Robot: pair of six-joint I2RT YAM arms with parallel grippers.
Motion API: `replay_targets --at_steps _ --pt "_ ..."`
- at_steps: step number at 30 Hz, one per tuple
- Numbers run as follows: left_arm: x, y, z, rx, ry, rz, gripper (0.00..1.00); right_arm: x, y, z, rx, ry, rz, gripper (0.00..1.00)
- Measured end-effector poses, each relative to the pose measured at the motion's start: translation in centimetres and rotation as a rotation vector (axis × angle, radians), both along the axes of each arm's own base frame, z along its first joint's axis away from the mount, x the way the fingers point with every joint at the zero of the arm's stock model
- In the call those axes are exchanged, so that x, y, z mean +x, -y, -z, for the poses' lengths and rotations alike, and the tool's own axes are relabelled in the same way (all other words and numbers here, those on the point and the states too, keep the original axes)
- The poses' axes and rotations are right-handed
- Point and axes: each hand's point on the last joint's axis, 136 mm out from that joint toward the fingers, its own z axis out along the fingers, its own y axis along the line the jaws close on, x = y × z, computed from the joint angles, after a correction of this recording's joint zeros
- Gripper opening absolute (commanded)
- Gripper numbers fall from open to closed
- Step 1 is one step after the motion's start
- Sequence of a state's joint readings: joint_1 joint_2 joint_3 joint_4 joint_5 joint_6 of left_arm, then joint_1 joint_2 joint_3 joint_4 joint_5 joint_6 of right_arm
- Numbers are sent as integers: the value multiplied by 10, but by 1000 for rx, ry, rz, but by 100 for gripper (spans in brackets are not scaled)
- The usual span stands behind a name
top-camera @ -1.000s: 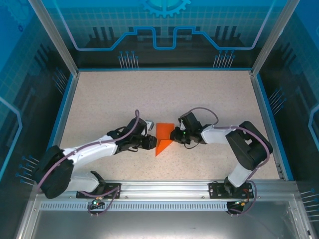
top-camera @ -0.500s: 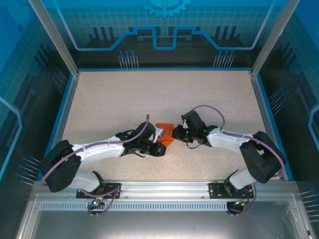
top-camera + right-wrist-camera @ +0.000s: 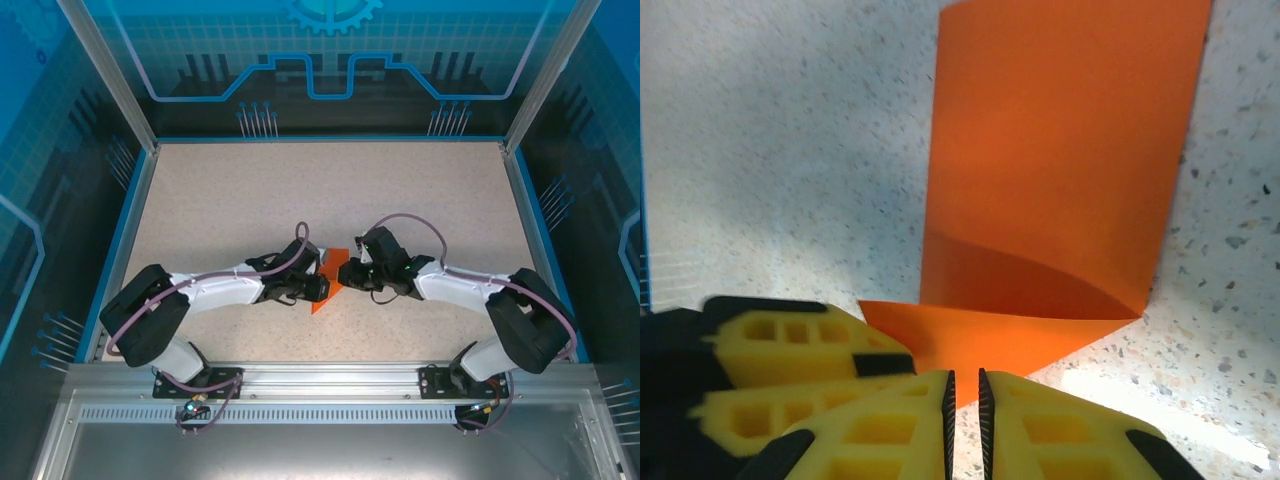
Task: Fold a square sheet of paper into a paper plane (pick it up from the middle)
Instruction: Third fold the triangle at the center of the table.
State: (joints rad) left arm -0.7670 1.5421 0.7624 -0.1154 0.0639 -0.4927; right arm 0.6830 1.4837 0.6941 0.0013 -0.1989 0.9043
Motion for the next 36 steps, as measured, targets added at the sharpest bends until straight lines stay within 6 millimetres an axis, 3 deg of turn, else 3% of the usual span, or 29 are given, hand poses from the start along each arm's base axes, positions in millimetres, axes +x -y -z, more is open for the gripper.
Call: replay_targets --at_steps 8,22,26,30,36 --pt "4 -5 15 34 -14 -18 16 -3 -20 18 9 -42 -47 15" --pt "5 -8 29 60 -25 -28 18 -1 -23 49 -13 -106 -26 14" --pt "6 -8 29 56 -21 -26 19 -1 -22 49 -15 -111 -13 13" --pt "6 -8 29 61 -14 -15 15 0 -22 48 -14 -108 0 14" --pt "6 -8 31 66 -11 -6 13 4 -25 32 18 -69 -1 14"
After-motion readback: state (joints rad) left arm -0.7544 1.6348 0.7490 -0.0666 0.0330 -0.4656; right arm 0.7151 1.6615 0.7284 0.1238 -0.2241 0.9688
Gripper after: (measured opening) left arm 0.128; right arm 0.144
